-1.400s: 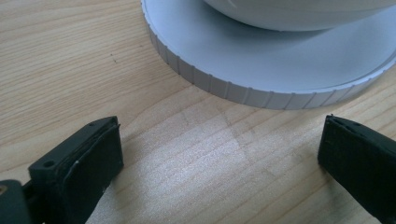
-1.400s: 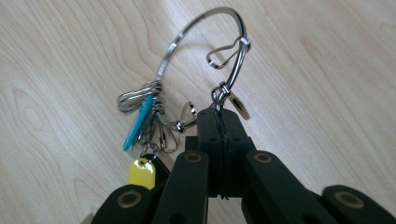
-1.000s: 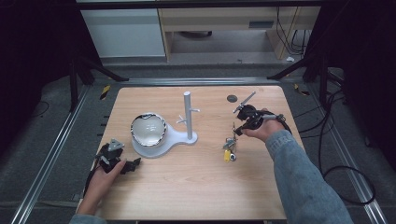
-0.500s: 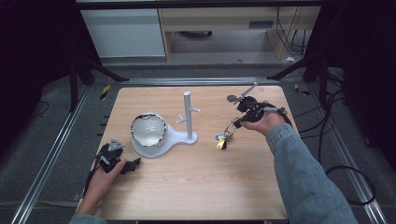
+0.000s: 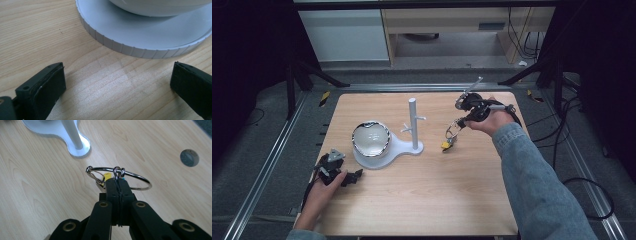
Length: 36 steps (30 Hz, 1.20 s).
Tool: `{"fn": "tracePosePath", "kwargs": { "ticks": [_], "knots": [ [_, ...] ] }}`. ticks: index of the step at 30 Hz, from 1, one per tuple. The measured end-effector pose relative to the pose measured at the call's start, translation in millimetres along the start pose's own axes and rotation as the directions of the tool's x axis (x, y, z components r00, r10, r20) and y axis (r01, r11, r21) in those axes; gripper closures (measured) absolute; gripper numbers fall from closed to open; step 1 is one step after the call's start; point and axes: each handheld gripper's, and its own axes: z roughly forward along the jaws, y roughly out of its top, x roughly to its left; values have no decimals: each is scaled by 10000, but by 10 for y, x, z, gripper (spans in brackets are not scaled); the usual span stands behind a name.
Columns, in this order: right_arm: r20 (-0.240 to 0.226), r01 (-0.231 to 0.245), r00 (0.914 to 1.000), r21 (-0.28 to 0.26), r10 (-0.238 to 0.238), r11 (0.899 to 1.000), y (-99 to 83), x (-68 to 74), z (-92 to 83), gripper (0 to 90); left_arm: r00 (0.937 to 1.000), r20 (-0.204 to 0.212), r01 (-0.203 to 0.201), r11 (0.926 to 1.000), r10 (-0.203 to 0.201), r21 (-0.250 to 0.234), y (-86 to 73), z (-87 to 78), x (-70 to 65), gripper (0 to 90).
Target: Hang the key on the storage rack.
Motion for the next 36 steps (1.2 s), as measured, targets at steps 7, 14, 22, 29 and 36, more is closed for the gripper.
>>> {"fn": "tracePosePath", "kwargs": {
  "ticks": [7, 14, 22, 29, 36],
  "knots": [
    [237, 367, 9991, -209, -362, 9991, 187, 48, -165, 896, 10000, 8, 11, 10000, -11, 7, -1, -1, -2, 0],
    [444, 634, 9971, -207, -625, 9978, 327, 95, -289, 896, 10000, 0, 16, 10000, -16, 25, 0, -2, -2, 0],
    [557, 955, 9940, -247, -940, 9951, 475, 176, -390, 897, 10000, -1, 16, 10000, -16, 27, 0, -2, -2, 0],
    [565, 1153, 9919, -183, -1141, 9932, 609, 244, -440, 897, 10000, 0, 13, 10000, -13, 28, 0, -2, -2, 0],
    [554, 1348, 9895, -178, -1336, 9907, 725, 300, -466, 897, 10000, 8, 55, 10000, -55, -20, -1, 1, -4, 0]
  ]
}}
